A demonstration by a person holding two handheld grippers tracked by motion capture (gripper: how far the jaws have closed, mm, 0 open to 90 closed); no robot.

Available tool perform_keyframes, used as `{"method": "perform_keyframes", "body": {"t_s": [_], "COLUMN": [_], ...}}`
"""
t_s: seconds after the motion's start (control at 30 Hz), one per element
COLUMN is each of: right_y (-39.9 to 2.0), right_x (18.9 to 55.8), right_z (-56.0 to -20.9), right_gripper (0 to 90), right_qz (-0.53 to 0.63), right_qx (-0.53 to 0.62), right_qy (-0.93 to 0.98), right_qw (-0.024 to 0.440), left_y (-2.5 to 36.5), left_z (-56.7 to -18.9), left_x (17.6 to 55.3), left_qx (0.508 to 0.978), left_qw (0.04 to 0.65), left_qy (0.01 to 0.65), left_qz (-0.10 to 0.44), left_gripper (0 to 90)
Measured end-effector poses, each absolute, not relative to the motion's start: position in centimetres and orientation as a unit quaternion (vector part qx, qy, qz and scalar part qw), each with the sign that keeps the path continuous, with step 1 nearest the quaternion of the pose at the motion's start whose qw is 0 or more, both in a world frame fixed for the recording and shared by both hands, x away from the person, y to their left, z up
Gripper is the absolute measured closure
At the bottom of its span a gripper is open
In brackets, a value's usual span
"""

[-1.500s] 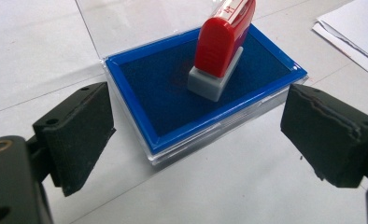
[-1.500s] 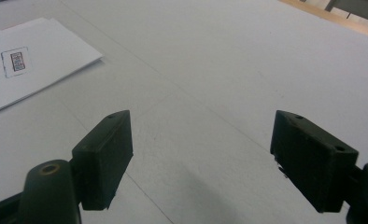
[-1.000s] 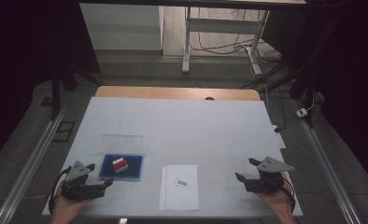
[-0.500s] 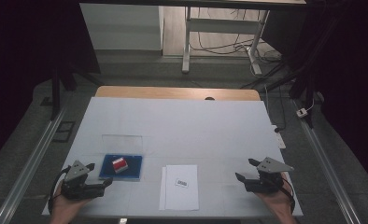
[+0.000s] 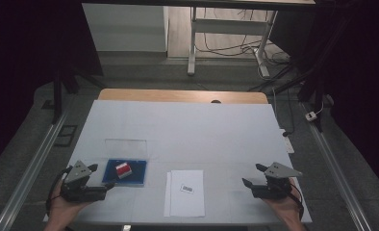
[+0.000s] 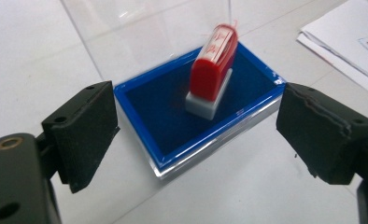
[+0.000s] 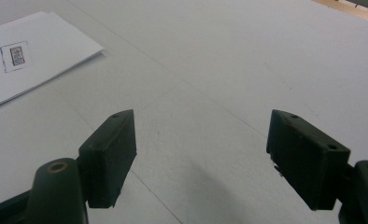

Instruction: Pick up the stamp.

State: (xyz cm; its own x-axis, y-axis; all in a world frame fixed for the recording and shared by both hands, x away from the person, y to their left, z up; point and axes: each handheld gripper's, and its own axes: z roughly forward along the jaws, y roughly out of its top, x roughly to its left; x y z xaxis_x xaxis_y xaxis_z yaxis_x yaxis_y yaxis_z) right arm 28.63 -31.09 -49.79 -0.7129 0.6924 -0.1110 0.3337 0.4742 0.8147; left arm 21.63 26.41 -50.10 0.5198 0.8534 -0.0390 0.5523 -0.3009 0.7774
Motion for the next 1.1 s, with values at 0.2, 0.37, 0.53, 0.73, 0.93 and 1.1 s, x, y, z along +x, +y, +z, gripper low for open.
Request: {"method": "perform_keyframes", "body": {"t_s": [0.2,0.37,0.53,0.73,0.93,1.1], "right_y": [-31.1,-31.0,-31.0,-30.9,-30.8,-30.8], "right_x": [28.7,28.7,28.7,28.8,28.9,28.9], "right_z": [-49.8,-49.9,-50.0,-50.0,-50.2,-50.3], "right_gripper": [23.8,24.0,24.1,24.4,24.7,24.7], "right_qz": [0.41,0.407,0.409,0.409,0.406,0.405], "right_qx": [0.309,0.31,0.309,0.308,0.307,0.308], "right_qy": [0.83,0.832,0.831,0.832,0.835,0.835], "right_qw": [0.219,0.216,0.215,0.213,0.208,0.207], "left_y": [26.1,25.7,25.7,25.6,25.5,25.3], "left_z": [-49.2,-48.5,-48.1,-47.2,-46.8,-46.8], "left_x": [22.0,22.5,23.0,23.8,24.9,25.8], "left_qx": [0.796,0.807,0.815,0.823,0.834,0.846], "left_qw": [0.378,0.374,0.369,0.367,0.355,0.344], "left_qy": [0.43,0.414,0.405,0.391,0.382,0.368], "left_qz": [0.194,0.191,0.189,0.187,0.179,0.174], "left_gripper": [15.0,16.6,18.1,19.8,21.4,24.8]}}
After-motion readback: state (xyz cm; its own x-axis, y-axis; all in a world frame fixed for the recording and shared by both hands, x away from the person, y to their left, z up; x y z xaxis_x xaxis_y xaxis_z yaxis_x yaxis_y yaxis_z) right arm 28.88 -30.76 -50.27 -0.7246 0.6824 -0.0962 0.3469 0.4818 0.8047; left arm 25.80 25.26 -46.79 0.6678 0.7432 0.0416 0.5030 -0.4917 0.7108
